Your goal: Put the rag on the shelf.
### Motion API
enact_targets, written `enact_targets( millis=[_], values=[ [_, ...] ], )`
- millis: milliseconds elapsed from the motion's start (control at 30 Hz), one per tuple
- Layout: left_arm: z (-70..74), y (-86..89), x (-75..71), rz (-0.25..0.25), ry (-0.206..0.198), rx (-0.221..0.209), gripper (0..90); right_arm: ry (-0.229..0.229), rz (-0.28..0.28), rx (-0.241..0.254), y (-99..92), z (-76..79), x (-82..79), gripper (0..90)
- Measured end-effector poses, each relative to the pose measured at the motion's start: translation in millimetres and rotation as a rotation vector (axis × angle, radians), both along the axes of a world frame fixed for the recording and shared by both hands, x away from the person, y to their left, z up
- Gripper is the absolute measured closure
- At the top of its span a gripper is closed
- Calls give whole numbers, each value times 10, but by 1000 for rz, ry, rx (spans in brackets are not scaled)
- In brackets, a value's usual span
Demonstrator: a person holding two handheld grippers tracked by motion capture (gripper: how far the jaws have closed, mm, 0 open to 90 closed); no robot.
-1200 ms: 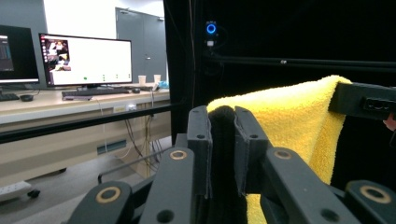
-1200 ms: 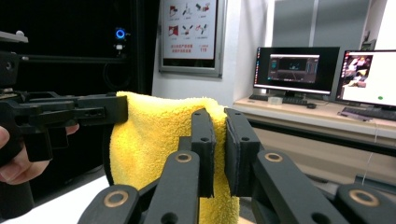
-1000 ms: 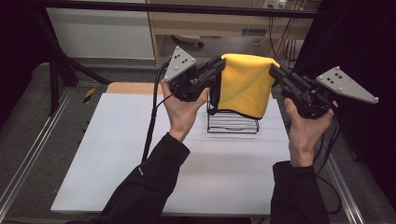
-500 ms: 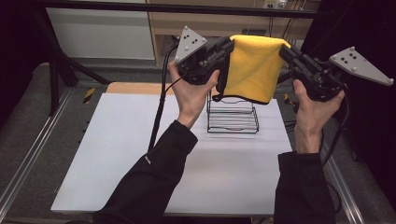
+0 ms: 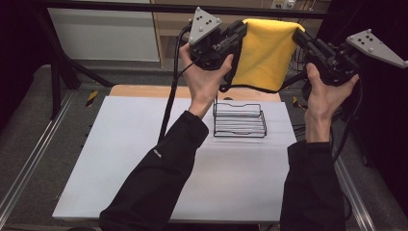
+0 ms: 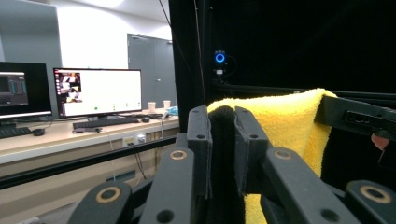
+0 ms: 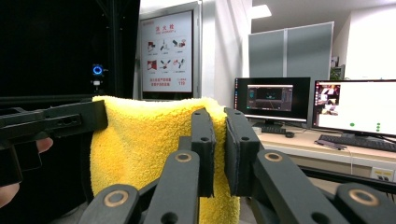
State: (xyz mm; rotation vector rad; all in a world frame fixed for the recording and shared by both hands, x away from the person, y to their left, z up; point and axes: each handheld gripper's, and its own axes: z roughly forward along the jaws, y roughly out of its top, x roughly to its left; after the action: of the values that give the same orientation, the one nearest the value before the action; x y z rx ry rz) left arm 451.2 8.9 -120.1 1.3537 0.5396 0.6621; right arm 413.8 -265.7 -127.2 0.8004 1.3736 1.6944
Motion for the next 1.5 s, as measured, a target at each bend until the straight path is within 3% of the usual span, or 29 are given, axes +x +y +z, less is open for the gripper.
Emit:
enact_targets(
  millis=[300, 767, 1133, 1333, 1500],
  values=[
    [51, -4, 194, 14, 11, -28, 783, -6, -7, -14, 21, 71, 193, 838],
    [45, -52, 517, 33, 6, 2, 783, 22, -32, -19, 24, 62, 511, 839],
    [-208, -10, 546, 23, 22, 29, 783, 56, -16, -28, -11, -137, 655, 838],
    [-379, 48, 594, 14, 53, 23, 783, 62, -3, -62, 18, -241, 715, 838],
    [-539, 66, 595, 15, 68, 57, 782, 96, -2, -89, 22, -376, 746, 838]
  ],
)
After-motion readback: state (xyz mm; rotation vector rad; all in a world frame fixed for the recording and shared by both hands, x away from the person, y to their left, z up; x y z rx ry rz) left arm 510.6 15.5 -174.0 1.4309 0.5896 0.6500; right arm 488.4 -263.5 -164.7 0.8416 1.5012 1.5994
